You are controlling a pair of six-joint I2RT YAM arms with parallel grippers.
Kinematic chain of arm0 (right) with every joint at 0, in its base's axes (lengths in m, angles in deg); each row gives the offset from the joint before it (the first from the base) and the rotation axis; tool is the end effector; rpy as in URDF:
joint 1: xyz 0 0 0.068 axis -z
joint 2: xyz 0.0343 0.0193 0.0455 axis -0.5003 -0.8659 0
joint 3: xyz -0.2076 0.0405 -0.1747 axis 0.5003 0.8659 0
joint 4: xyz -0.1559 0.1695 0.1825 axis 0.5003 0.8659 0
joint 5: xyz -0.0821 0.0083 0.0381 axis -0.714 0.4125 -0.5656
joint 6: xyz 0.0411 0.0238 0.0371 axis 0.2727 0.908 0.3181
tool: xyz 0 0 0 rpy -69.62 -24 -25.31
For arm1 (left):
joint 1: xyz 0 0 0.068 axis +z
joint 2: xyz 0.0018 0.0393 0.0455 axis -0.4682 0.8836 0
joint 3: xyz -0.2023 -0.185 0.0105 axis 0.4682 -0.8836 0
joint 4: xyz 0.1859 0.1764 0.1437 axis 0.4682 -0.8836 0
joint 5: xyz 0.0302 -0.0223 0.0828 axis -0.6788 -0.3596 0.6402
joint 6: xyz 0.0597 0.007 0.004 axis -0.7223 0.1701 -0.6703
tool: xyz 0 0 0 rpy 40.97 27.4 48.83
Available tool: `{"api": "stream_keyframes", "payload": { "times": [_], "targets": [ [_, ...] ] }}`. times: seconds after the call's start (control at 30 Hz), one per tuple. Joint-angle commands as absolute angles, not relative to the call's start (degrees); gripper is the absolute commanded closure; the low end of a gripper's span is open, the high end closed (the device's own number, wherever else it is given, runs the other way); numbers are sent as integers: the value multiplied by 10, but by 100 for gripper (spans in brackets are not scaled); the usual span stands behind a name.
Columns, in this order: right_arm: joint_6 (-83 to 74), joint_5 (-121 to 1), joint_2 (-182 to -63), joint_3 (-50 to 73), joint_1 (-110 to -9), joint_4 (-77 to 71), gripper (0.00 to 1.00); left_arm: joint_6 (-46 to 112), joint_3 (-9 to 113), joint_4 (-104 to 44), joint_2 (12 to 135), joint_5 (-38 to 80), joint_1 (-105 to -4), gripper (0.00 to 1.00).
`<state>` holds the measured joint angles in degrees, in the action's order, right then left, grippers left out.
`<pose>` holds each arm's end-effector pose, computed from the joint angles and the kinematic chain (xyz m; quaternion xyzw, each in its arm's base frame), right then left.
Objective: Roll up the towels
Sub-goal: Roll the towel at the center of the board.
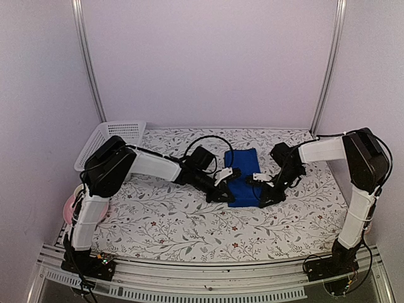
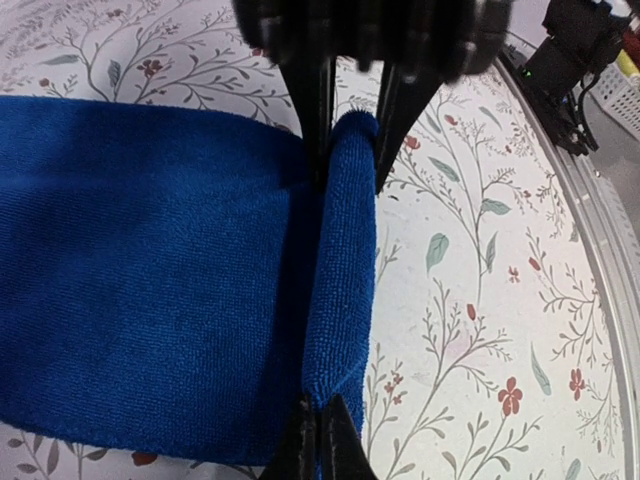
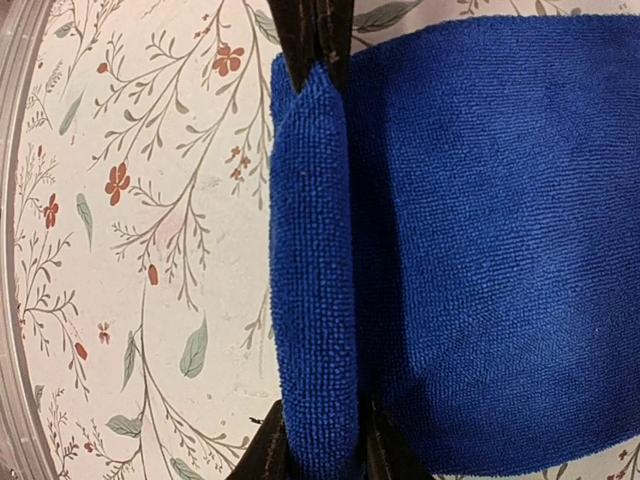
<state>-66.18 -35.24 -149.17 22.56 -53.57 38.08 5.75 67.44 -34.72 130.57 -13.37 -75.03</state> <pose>0.3160 0.1636 0.1056 -0.6163 0.7365 0.2552 0.1121 0.3267 -0.3958 0.0740 0.5638 0.6739 -0.4176 0.2317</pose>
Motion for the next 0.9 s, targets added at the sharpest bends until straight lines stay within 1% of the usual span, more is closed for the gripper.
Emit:
{"api": "stream_keyframes", "payload": {
  "times": [0.0,0.2,0.47,0.67,0.77,0.87],
  "targets": [
    [-666,-334,-1470,216,-520,411,76,67,690,-354,1324,-129,-741,100],
    [-661,-315,-1467,209,-504,414,76,69,693,-352,1328,-126,-741,100],
    [-657,-293,-1467,202,-498,417,68,77,692,-344,1330,-115,-741,100],
    [-659,-269,-1470,193,-488,429,67,81,692,-340,1332,-113,-741,100],
    [-659,-252,-1476,184,-483,436,70,83,692,-339,1332,-111,-740,100],
    [-646,-244,-1494,182,-479,443,79,85,691,-336,1330,-107,-741,100]
  ]
}}
